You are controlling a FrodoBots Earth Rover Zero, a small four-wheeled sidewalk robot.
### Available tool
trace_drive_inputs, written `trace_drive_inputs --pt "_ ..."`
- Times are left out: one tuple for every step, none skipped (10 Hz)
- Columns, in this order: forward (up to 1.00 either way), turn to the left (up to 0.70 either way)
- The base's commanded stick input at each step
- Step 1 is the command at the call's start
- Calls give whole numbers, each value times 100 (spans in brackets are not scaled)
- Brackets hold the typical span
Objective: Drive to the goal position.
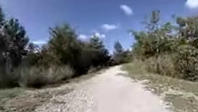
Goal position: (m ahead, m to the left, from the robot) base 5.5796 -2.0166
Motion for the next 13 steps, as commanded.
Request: trace_drive_inputs --pt "85 0" --pt "85 0" --pt "85 0" --pt "85 0" --pt "85 0" --pt "85 0" --pt "85 0" --pt "85 0" --pt "85 0" --pt "85 -26" --pt "85 -27" --pt "85 0" --pt "85 0"
